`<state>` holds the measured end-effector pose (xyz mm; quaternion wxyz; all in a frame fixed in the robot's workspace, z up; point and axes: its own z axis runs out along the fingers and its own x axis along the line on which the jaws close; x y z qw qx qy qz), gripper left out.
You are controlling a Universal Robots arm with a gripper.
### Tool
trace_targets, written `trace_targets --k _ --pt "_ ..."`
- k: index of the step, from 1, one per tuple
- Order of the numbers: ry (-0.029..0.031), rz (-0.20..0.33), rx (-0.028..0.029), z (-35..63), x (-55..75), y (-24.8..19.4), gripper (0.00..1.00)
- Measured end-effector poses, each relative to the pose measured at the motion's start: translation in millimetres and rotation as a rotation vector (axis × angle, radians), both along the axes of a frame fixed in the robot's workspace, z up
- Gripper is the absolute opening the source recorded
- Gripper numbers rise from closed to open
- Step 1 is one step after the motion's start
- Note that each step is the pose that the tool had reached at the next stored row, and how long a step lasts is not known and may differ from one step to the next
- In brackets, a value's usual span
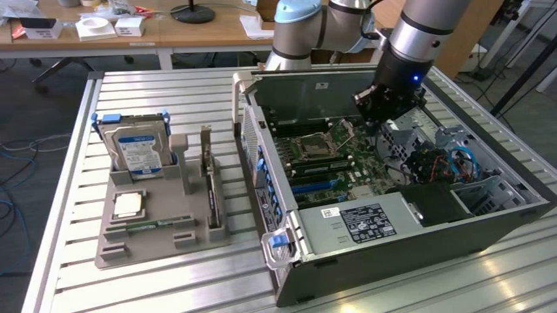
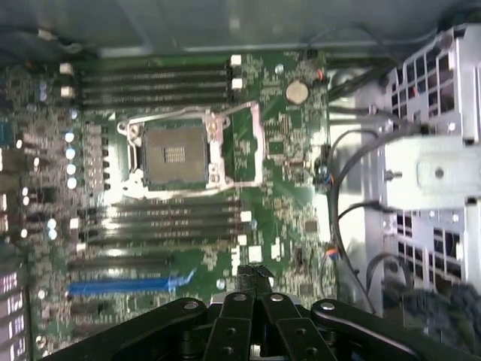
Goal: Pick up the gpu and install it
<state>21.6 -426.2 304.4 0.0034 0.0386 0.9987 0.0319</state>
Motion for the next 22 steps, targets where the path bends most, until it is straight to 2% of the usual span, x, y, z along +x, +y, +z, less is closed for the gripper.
trace_targets --k 3,5,8,12,18,22 --pt "-0.0096 0.000 -0.0002 -0.7 -4.3 7.5 0.10" --pt "-0.0151 0.000 0.0001 -1.3 -10.5 10.4 0.10" --pt "-0.0198 0.000 0.0004 -2.1 -23.0 14.0 0.10" --pt "-0.0227 0.000 0.0003 -2.7 -40.9 14.8 0.10" --pt "-0.0231 0.000 0.0003 -2.8 -68.3 14.7 0.10" --pt "-0.0232 0.000 0.0003 -2.9 -86.1 12.2 0.10"
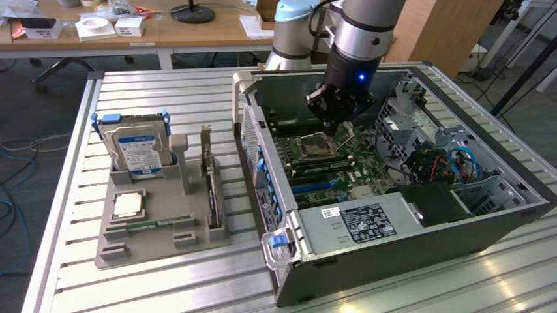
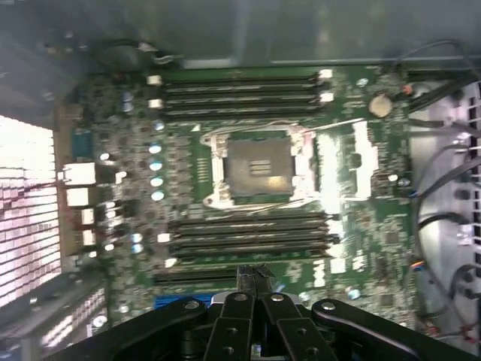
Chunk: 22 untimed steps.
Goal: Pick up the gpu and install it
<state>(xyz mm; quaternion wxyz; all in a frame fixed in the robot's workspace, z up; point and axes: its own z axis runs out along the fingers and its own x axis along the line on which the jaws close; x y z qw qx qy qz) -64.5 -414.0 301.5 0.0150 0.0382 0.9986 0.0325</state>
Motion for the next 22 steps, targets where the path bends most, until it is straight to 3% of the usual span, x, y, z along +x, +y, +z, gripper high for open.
trace_targets --k 2,7,9,12,20,22 --pt "0.0001 0.000 0.0000 0.0 -3.9 -4.8 0.10" --pt "0.0001 0.000 -0.0001 -0.1 -4.5 -22.1 0.10" --pt "0.0004 0.000 0.0000 -0.2 -3.8 -26.5 0.10" --pt "0.0017 0.000 0.0000 -0.4 3.5 -28.3 0.10" --pt "0.0028 0.000 0.0000 -1.8 33.2 -28.4 0.10" --pt "0.0031 0.000 -0.0002 -1.9 35.5 -28.5 0.10"
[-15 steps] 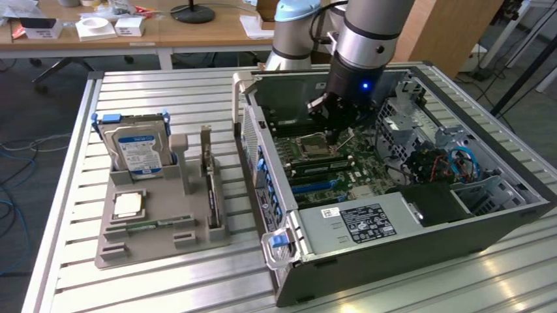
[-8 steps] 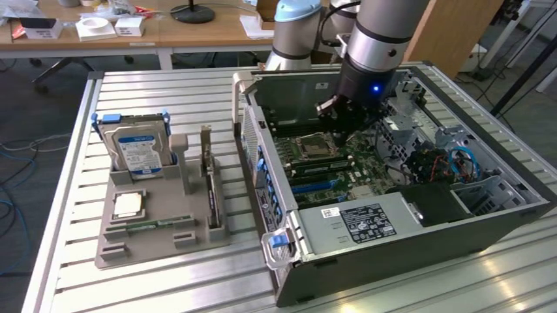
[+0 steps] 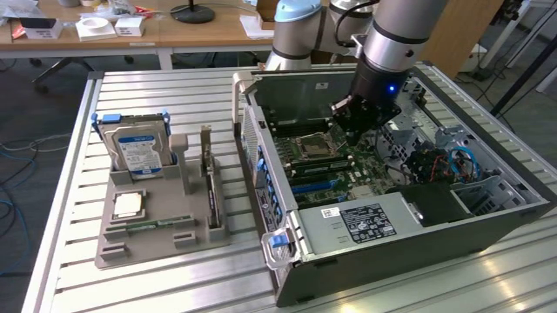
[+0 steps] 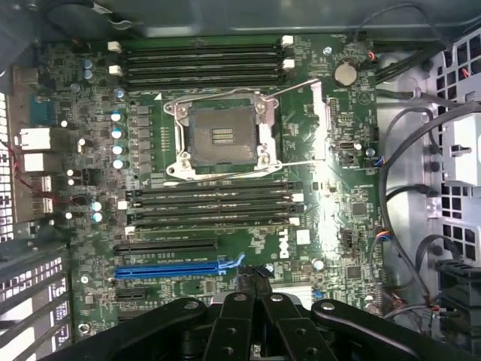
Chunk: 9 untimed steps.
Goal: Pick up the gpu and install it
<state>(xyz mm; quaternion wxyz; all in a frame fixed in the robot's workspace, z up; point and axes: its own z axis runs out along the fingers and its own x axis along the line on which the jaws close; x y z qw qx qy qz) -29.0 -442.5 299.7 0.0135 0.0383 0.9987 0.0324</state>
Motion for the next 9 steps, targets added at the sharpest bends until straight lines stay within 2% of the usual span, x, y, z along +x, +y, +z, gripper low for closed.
trace_targets --k 4,9 --pt "0.0001 0.000 0.0000 1.2 0.0 0.1 0.10" --pt "0.0001 0.000 0.0009 18.7 0.0 0.1 0.10"
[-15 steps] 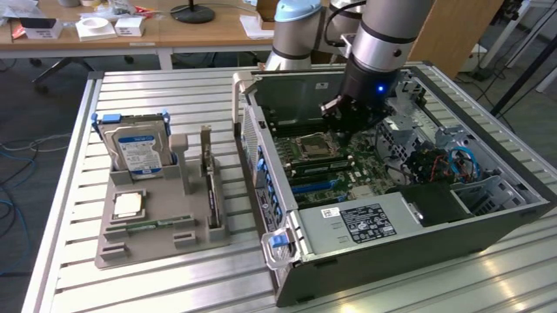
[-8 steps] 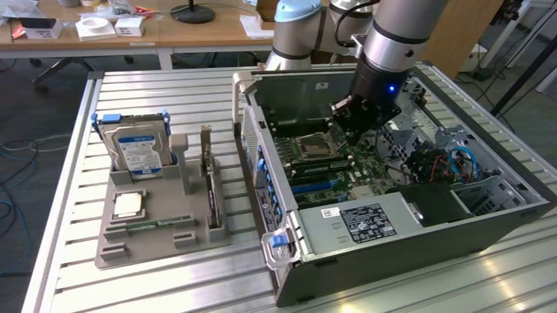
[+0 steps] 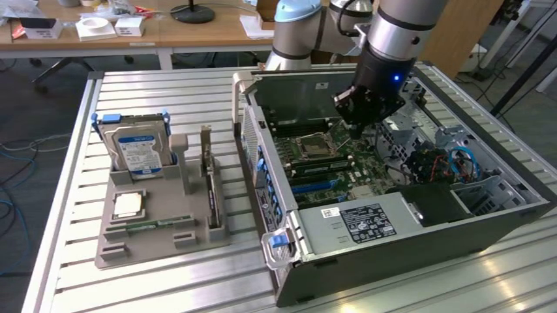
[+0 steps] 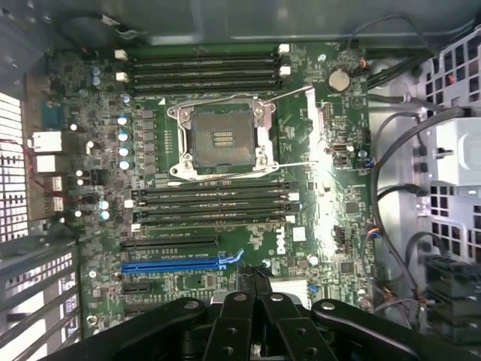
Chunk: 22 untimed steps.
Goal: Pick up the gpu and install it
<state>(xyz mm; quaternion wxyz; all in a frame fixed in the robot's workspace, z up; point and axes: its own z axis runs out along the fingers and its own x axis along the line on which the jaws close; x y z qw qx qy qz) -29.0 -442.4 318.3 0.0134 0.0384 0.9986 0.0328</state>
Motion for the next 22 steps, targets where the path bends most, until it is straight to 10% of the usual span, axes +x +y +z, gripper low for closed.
trace_targets --k 14,22 --pt "0.0000 0.000 0.0015 13.1 0.0 0.0 0.10" --pt "0.0000 0.000 0.0020 -0.2 0.0 0.0 0.10"
